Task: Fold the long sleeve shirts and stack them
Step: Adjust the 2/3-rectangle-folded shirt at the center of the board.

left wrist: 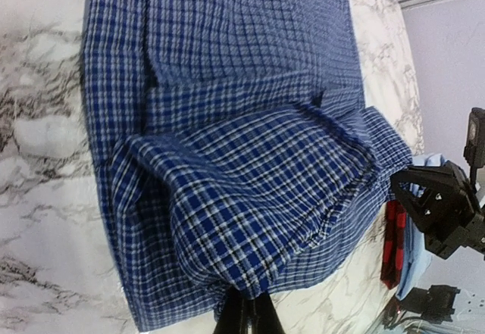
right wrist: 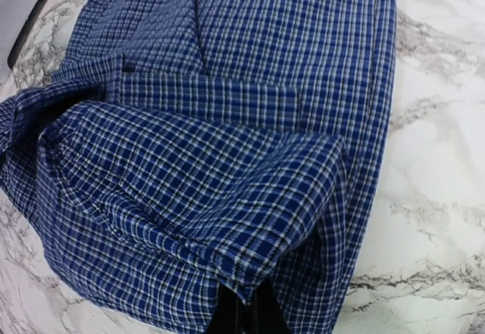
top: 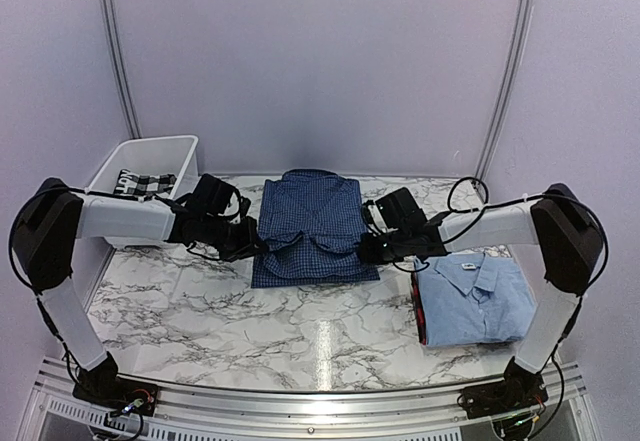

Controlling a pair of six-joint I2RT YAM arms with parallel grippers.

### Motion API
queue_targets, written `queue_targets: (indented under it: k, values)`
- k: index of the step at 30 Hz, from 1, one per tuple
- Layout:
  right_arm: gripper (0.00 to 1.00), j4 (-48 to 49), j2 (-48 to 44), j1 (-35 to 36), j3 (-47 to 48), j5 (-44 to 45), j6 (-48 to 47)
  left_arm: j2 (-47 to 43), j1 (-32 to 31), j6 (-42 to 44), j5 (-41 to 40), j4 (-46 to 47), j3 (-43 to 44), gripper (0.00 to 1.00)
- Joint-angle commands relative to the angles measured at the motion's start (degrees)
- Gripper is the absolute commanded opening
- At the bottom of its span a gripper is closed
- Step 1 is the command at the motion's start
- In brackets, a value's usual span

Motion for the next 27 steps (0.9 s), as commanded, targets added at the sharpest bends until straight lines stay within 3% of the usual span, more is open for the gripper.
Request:
queue_targets:
  k: [1,6,12,16,23,27]
  values:
    - [0.00,-1.73,1.45,-1.55,5.43,1.08,-1.00,2.89,0.66,0.56,0.30,-0.43,5.30,0.00]
    - [0.00,-2.33,5.00,-4.68,12.20,-0.32,-2.05,8.15,3.17,-1.32,-0.78,-1.51,12.16,0.00]
    - [0.19,-5.19,13.04,-7.84,24.25,-3.68,-4.22,15.82,5.42,-2.68,-0.15,-3.16,21.67,0.02]
    - [0.37,-8.83,15.46,-8.69,30.17,-4.09,-5.44,17.33,6.98,-2.92,-0.51,-4.18,24.10,0.25]
    - [0.53,-10.96,11.93,-8.80,29.65,-0.65,-6.77,13.24,9.82,-1.34,-1.40,-4.57,21.53,0.59]
    - [0.58,-11.26,8.56,-8.80,26.74,1.55,-6.78,9.78,10.18,0.09,-3.03,-5.05,19.04,0.66]
